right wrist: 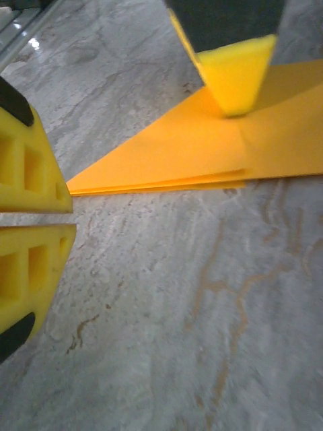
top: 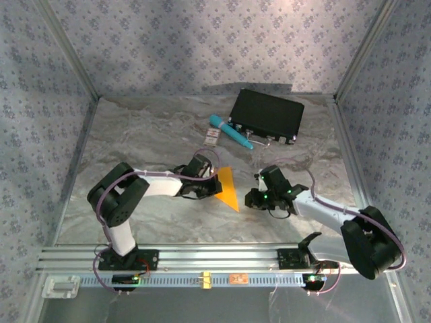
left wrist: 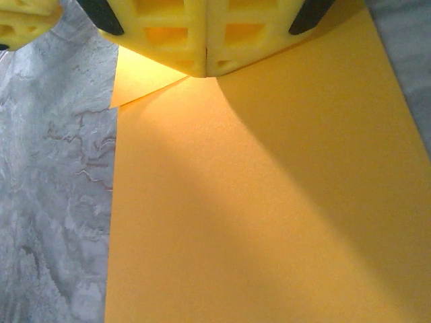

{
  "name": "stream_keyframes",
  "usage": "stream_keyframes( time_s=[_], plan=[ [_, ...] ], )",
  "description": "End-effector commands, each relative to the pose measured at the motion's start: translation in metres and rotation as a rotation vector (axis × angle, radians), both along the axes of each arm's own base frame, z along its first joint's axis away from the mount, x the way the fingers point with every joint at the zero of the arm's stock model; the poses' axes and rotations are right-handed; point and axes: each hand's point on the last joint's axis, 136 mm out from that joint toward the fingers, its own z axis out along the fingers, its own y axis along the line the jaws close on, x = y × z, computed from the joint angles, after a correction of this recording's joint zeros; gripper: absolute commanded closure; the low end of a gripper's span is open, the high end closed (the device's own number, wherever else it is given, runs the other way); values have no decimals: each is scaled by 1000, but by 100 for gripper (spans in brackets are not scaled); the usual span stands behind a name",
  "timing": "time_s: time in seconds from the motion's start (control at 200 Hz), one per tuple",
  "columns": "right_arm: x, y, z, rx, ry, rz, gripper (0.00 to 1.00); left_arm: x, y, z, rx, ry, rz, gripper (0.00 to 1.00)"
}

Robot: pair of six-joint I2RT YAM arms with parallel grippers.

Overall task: Fold a paper plane with a square sheet of paper (pick it up from the middle)
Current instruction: Third fold the triangle at the center of the table.

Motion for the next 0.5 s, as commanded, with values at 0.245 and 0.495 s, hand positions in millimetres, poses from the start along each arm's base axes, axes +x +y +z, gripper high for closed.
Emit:
stream_keyframes(
  time_s=[0.245,0.495],
  plan=[
    [18,16,13,-12,-67,18,72,-2,18,31,61,-106,84,81],
    [29,39,14,-9,-80,92,66,7,43,43,76,-127,98,66]
  ],
)
